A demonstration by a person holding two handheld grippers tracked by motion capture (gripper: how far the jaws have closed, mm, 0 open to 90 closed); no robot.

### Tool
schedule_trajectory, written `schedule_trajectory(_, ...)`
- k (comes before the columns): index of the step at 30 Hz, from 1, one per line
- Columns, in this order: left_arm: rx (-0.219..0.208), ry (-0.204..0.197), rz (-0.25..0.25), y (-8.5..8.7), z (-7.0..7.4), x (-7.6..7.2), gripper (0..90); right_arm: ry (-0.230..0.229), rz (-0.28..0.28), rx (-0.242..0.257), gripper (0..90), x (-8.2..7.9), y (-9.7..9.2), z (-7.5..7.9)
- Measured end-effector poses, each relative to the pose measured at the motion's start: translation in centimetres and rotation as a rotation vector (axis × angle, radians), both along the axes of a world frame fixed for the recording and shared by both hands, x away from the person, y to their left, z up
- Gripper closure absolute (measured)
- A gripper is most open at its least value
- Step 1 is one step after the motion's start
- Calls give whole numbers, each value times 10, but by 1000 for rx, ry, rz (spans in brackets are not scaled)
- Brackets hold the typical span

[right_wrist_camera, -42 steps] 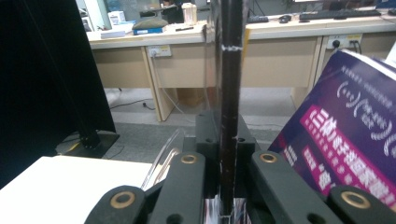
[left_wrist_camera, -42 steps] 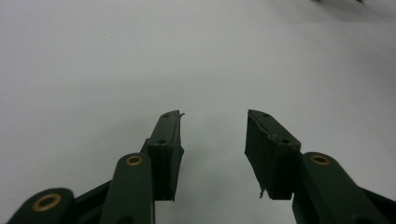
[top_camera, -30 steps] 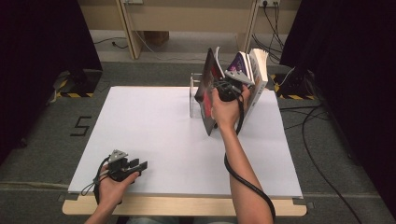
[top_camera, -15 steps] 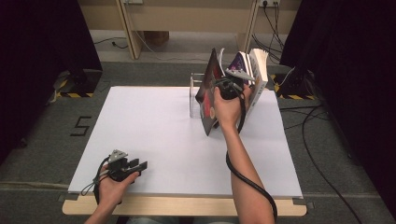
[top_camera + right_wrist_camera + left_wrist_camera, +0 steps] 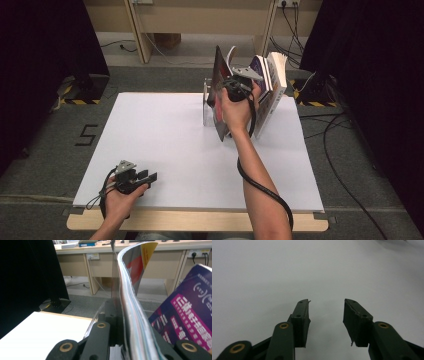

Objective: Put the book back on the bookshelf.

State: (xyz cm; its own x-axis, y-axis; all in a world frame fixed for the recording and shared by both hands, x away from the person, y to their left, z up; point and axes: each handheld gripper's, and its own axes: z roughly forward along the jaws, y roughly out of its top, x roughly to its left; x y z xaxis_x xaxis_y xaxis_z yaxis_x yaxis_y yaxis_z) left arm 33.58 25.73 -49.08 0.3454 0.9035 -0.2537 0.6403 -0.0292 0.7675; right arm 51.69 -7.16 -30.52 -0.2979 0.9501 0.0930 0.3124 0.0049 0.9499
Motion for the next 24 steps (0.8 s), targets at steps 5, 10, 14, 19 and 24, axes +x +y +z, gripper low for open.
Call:
schedule_trajectory(5,-1,-1,-1,0,0,0,553,-15,-10,-5,874,8,3,6)
schedule_trajectory(10,-2,0,-2,1,0,0,553,-22,-29,-8,873,16,4,6)
schedule_trajectory(14,-5,-1,0,1,0,0,553,-13,-39,-1,873,21,6,3)
schedule_trajectory(19,-6,-3,2,2,0,0,553,-5,-52,-10,873,23,8,-6)
schedule_trajectory(24,-3,-1,-2,1,0,0,553,-7,-64,-20,871,22,9,-10)
